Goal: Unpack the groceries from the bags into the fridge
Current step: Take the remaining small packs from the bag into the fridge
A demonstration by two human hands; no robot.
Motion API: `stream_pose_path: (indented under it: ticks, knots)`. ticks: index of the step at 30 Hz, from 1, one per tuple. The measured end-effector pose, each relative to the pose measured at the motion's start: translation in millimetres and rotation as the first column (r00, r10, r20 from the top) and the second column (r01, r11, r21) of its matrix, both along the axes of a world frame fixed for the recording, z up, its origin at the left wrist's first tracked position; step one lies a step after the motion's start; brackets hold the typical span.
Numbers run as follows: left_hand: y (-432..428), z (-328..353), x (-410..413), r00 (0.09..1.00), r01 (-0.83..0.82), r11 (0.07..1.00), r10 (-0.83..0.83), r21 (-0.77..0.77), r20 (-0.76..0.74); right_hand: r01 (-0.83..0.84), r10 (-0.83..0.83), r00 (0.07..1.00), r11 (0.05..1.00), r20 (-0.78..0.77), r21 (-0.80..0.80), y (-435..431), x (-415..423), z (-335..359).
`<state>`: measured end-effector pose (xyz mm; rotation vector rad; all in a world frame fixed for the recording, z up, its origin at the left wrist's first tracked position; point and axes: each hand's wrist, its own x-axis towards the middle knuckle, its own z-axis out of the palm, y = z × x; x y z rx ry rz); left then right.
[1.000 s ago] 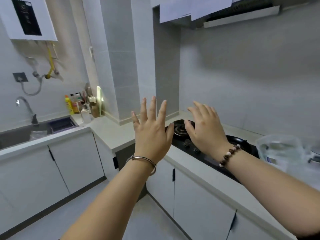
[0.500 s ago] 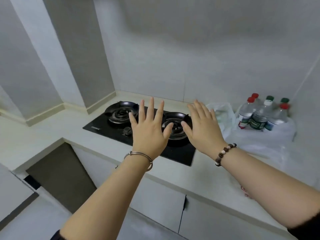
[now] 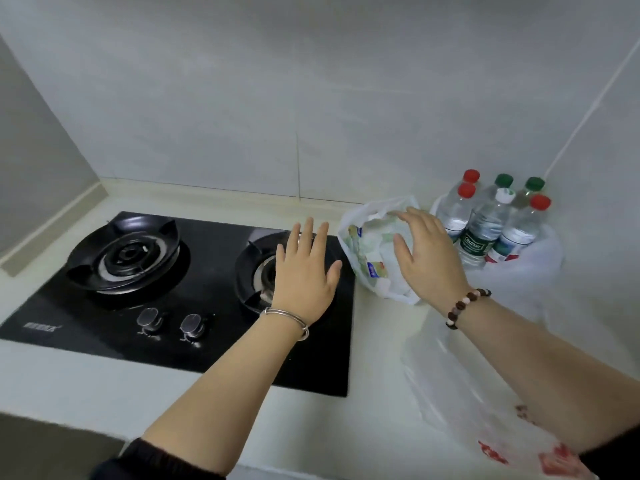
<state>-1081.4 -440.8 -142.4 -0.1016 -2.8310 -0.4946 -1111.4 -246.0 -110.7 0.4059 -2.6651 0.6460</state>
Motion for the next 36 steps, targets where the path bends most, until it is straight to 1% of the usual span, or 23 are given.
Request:
stream_pose_path:
  ticks: [2, 5, 6, 7, 9, 11, 13, 15, 18, 23, 26, 31, 36]
  knots:
    - [6, -20, -18, 0.997, 0.036, 0.998, -0.039, 0.042, 0.06, 0.023, -0.024, 0.999, 1.0, 0.038, 0.018, 13, -18, -13]
    - [17, -50, -37, 0.979, 0.079, 0.988, -0.102, 0.131, 0.175, -0.003, -0.017, 0.978, 0.995, 0.209, 0.096, 28, -42, -31]
    - [21, -57, -42, 0.975, 0.091, 0.981, -0.123, 0.172, 0.186, -0.021, -0.012, 0.964, 0.993, 0.266, 0.118, 32, -50, -38]
    - [25, -62, -47, 0.975, 0.115, 0.973, -0.149, 0.2, 0.164, -0.034, -0.012, 0.947, 0.99, 0.322, 0.138, 35, -59, -45]
    - [35, -76, -60, 0.981, 0.157, 0.96, -0.178, 0.232, 0.073, -0.061, -0.031, 0.894, 0.98, 0.446, 0.191, 40, -76, -60]
    - [46, -86, -76, 0.978, 0.185, 0.946, -0.203, 0.265, 0.045, -0.108, -0.056, 0.826, 0.961, 0.561, 0.255, 42, -94, -78]
    - [56, -91, -95, 0.971, 0.181, 0.941, -0.217, 0.287, 0.1, -0.158, -0.086, 0.757, 0.937, 0.648, 0.31, 41, -110, -98]
    - [66, -94, -112, 0.964, 0.155, 0.953, -0.204, 0.262, 0.171, -0.186, -0.113, 0.704, 0.923, 0.701, 0.336, 39, -122, -116]
    - [79, -99, -136, 0.945, 0.131, 0.969, -0.185, 0.209, 0.268, -0.203, -0.12, 0.67, 0.92, 0.733, 0.336, 34, -134, -138]
    - [89, -106, -159, 0.925, 0.049, 0.982, -0.114, 0.182, 0.362, -0.203, -0.11, 0.689, 0.919, 0.716, 0.337, 30, -141, -150]
    - [96, -112, -170, 0.901, 0.03, 0.989, -0.091, 0.147, 0.425, -0.22, -0.076, 0.675, 0.928, 0.734, 0.299, 31, -146, -153]
    - [107, -123, -187, 0.836, 0.104, 0.994, -0.106, 0.033, 0.538, -0.153, -0.115, 0.663, 0.946, 0.74, 0.284, 44, -157, -152]
    - [115, -133, -195, 0.839, 0.16, 0.984, -0.091, -0.082, 0.536, -0.098, -0.15, 0.676, 0.952, 0.722, 0.29, 59, -170, -150]
